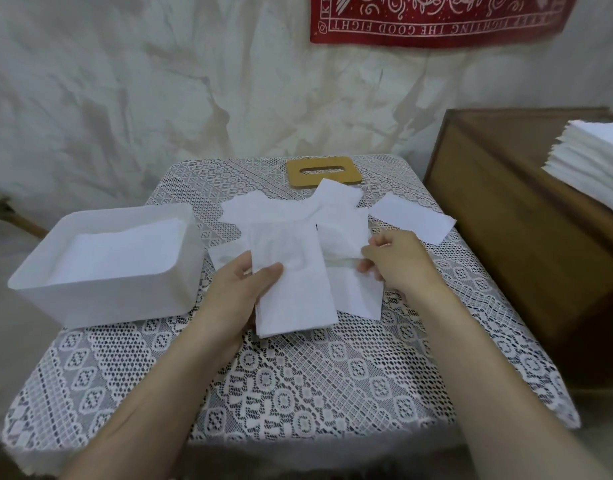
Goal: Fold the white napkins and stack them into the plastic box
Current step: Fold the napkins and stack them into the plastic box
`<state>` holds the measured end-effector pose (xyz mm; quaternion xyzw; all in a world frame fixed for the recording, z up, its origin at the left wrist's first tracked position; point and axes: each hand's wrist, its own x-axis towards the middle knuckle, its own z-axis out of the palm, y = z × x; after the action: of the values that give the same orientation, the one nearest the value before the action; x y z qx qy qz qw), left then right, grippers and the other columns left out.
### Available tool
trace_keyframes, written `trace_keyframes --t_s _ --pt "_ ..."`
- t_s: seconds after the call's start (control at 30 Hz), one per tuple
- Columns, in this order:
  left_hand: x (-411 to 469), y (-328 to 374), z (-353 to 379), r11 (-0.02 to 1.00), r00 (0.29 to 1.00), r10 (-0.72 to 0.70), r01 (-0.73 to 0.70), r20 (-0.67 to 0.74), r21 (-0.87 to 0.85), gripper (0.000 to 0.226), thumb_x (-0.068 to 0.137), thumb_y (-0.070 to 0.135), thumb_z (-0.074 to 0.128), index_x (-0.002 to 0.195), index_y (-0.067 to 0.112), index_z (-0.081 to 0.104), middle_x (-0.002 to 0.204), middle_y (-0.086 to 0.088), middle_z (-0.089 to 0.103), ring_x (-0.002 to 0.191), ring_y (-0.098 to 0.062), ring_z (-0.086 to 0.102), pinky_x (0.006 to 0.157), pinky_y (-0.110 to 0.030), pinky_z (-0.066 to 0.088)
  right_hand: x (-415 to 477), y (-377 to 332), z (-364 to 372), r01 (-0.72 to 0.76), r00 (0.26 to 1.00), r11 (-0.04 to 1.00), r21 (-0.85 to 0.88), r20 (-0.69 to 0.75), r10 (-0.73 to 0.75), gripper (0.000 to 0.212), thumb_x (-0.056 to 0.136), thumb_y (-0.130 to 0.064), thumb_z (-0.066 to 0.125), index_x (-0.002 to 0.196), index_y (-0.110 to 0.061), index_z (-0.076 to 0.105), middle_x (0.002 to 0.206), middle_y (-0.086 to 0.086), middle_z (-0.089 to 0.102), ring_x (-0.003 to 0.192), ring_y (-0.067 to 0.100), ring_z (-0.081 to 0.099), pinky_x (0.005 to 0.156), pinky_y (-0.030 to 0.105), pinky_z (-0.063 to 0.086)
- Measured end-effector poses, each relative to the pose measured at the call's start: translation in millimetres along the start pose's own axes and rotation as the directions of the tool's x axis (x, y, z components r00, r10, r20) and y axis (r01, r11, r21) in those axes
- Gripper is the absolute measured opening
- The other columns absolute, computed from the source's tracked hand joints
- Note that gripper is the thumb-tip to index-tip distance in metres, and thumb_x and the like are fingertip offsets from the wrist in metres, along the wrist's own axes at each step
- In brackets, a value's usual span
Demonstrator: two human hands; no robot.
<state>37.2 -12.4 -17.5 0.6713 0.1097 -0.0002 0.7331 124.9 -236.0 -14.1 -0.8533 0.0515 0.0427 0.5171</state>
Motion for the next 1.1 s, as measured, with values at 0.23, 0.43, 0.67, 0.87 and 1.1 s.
trace_keyframes --t_s 0.23,0.43,0.67,0.87,1.1 --pt "-14.0 -0.7 0.6 1.000 1.000 -0.013 0.013 -0.004 -0.011 0.024 0.100 0.017 0.064 0.123 0.019 0.069 0.111 -0.002 0.079 0.103 -0.026 0.076 0.090 -0.049 0.059 -29.4 13.0 -28.4 -0.004 1.000 0.999 -0.044 0.023 0.005 0.013 0.093 -0.011 0.057 0.087 -0.018 0.067 0.065 -0.001 0.074 0.043 0.008 0.049 0.045 0.022 0.036" --pt "-14.0 -1.2 3.9 1.000 1.000 -0.016 0.016 0.006 -0.005 0.023 0.101 0.017 0.063 0.123 0.021 0.069 0.111 -0.001 0.079 0.102 -0.024 0.076 0.092 -0.049 0.059 -22.0 17.9 -24.3 0.013 0.996 0.978 -0.207 -0.085 -0.031 0.012 0.094 -0.029 0.062 0.088 -0.021 0.068 0.069 0.000 0.070 0.060 0.019 0.054 0.060 0.030 0.038" --pt "-5.3 -1.9 1.3 1.000 1.000 -0.020 0.020 -0.002 -0.007 0.023 0.100 0.017 0.064 0.122 0.021 0.070 0.110 -0.001 0.080 0.101 -0.024 0.076 0.089 -0.049 0.059 -7.3 6.3 -10.3 0.032 0.979 0.938 -0.344 -0.180 -0.100 0.024 0.096 -0.036 0.062 0.103 -0.013 0.068 0.095 0.007 0.072 0.086 0.032 0.065 0.067 0.033 0.044" --pt "-3.6 -2.0 2.5 1.000 1.000 -0.013 0.013 -0.001 0.003 0.023 0.101 0.016 0.063 0.122 0.021 0.070 0.109 0.000 0.080 0.100 -0.024 0.077 0.090 -0.049 0.060 -6.1 4.1 -13.6 0.099 0.950 0.931 -0.350 -0.246 -0.193 0.010 0.100 -0.026 0.058 0.109 -0.025 0.064 0.091 -0.001 0.063 0.086 0.029 0.058 0.071 0.034 0.042" --pt "-13.4 -2.6 5.3 1.000 1.000 -0.006 0.006 0.009 0.000 0.022 0.101 0.016 0.062 0.121 0.020 0.070 0.110 0.000 0.080 0.100 -0.022 0.077 0.086 -0.044 0.059 -16.8 9.9 -24.9 0.181 0.969 0.982 0.060 -0.184 -0.167 0.010 0.098 -0.021 0.063 0.090 -0.026 0.062 0.070 -0.004 0.059 0.054 0.019 0.047 0.053 0.028 0.035"
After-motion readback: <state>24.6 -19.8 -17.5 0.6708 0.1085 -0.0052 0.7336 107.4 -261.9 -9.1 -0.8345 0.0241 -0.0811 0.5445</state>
